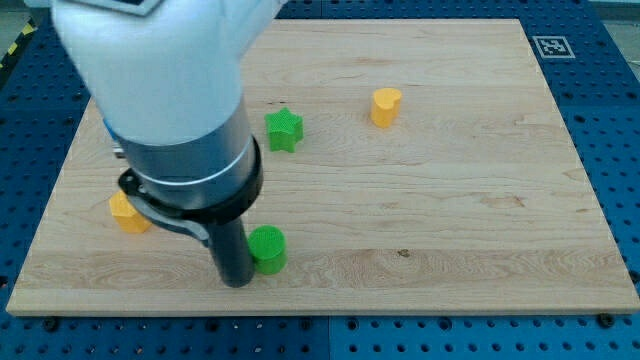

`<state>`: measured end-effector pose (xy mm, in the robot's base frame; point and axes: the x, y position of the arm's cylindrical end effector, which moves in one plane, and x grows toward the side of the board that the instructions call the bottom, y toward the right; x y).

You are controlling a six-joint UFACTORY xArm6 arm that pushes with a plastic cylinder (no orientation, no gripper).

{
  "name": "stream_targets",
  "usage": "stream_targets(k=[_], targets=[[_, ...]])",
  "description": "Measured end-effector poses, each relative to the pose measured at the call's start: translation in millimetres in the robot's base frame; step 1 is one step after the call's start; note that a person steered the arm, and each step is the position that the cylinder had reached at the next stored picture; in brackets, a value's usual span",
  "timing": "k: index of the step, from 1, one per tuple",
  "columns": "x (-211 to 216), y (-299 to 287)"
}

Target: Push the green circle towards center right

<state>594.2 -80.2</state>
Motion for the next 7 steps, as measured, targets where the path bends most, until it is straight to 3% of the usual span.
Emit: stream_targets(k=[7], targets=[[-72.5, 80.9]])
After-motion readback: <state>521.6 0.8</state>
